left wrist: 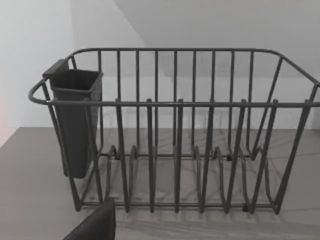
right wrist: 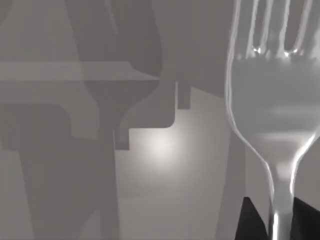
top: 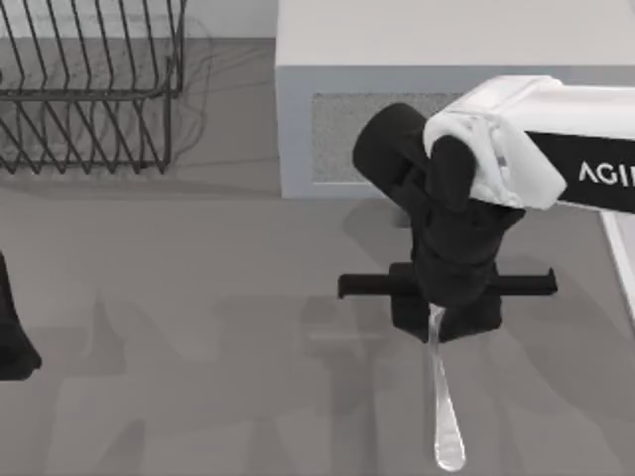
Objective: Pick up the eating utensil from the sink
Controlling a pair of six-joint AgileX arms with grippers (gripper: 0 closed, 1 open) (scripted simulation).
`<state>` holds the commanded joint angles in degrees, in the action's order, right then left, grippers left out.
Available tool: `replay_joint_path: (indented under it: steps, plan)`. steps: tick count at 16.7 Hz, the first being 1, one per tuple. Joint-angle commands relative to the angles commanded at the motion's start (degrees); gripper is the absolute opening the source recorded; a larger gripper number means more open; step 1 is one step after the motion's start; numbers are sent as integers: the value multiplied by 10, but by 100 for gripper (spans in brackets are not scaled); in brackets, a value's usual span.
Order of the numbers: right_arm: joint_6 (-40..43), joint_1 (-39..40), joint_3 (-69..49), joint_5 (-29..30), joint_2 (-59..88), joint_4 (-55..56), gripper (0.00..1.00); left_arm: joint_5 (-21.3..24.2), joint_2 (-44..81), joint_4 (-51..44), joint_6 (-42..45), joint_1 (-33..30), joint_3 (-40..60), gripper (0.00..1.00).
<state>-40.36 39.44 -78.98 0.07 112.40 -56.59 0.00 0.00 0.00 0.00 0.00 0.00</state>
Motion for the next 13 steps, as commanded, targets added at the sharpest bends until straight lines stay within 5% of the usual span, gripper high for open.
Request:
replay_joint_path:
  steps: [13]
  plan:
    - [0,0,0,0,0,0,98,0,0,0,0,0,0,100]
